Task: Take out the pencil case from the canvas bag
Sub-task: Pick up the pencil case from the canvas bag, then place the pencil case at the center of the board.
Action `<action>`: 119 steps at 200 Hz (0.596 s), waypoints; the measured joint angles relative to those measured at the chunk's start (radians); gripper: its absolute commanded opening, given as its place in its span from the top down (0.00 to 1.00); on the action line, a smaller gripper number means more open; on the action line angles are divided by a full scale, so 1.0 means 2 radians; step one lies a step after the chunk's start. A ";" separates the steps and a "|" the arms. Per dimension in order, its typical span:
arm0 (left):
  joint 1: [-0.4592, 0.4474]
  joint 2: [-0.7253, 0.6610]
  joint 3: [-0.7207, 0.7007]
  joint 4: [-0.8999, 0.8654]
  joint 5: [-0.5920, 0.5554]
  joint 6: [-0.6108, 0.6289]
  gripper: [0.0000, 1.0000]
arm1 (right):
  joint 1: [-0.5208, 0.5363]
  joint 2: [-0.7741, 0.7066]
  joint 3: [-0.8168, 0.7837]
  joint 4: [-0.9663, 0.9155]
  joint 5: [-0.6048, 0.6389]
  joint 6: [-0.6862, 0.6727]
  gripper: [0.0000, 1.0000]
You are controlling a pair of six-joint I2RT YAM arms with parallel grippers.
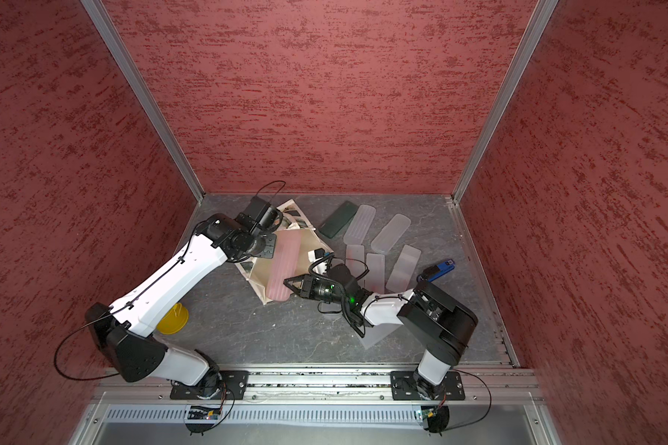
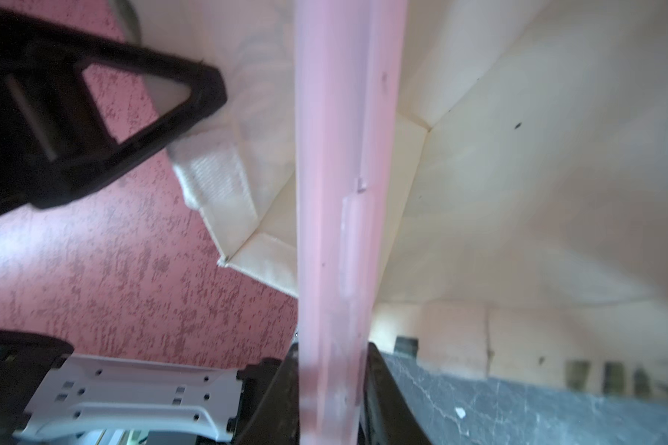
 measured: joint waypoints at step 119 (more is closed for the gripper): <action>0.117 -0.114 -0.071 0.111 0.073 -0.058 1.00 | -0.045 0.043 -0.121 0.237 -0.094 0.128 0.78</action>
